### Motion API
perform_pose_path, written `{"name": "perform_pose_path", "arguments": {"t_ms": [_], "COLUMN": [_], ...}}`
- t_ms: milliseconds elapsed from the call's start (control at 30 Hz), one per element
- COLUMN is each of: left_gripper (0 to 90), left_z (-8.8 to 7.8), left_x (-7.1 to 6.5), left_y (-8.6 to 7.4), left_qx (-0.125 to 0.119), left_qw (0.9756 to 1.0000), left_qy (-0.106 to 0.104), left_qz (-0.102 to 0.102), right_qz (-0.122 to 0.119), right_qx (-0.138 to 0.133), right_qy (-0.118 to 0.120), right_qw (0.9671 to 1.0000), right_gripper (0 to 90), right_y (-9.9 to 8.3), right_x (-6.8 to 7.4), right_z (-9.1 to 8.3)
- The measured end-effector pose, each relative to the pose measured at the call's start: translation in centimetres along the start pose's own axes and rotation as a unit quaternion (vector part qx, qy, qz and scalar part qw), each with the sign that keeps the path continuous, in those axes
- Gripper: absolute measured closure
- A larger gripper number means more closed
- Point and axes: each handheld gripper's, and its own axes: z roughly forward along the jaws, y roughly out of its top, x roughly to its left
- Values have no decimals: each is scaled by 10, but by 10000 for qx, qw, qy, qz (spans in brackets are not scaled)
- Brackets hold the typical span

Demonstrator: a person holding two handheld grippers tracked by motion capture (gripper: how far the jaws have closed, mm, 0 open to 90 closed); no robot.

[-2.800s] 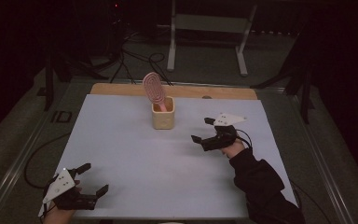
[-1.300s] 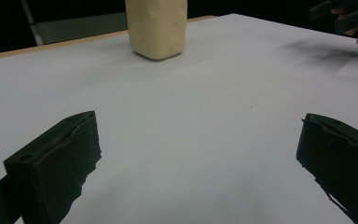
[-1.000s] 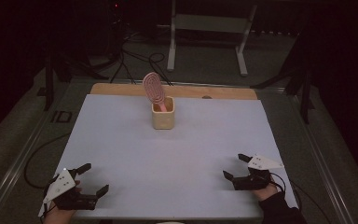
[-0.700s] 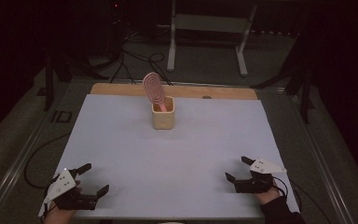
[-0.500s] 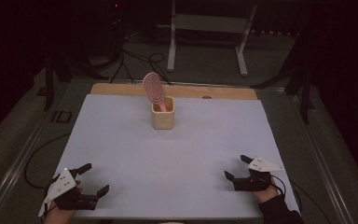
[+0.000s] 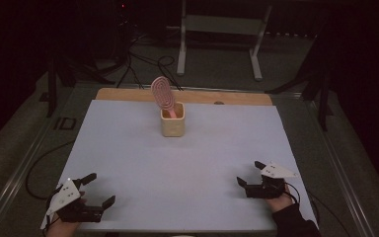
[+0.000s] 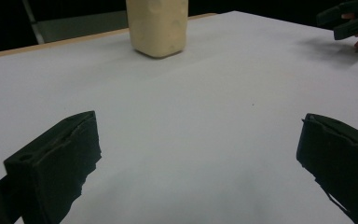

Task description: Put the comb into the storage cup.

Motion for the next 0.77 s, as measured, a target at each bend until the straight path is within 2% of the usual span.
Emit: {"name": "perform_pose_path", "arguments": {"t_ms": [767], "left_gripper": [0], "left_z": [0], "left_x": [1], "left_y": [-1], "left_qx": [24], "left_qw": [10000], "left_qy": [23], "left_qz": [-18], "right_qz": [7], "right_qx": [109], "right_qy": [15], "right_qw": [9999], "right_gripper": [87], "right_y": [0], "right_x": [2], "right_z": [-2]}}
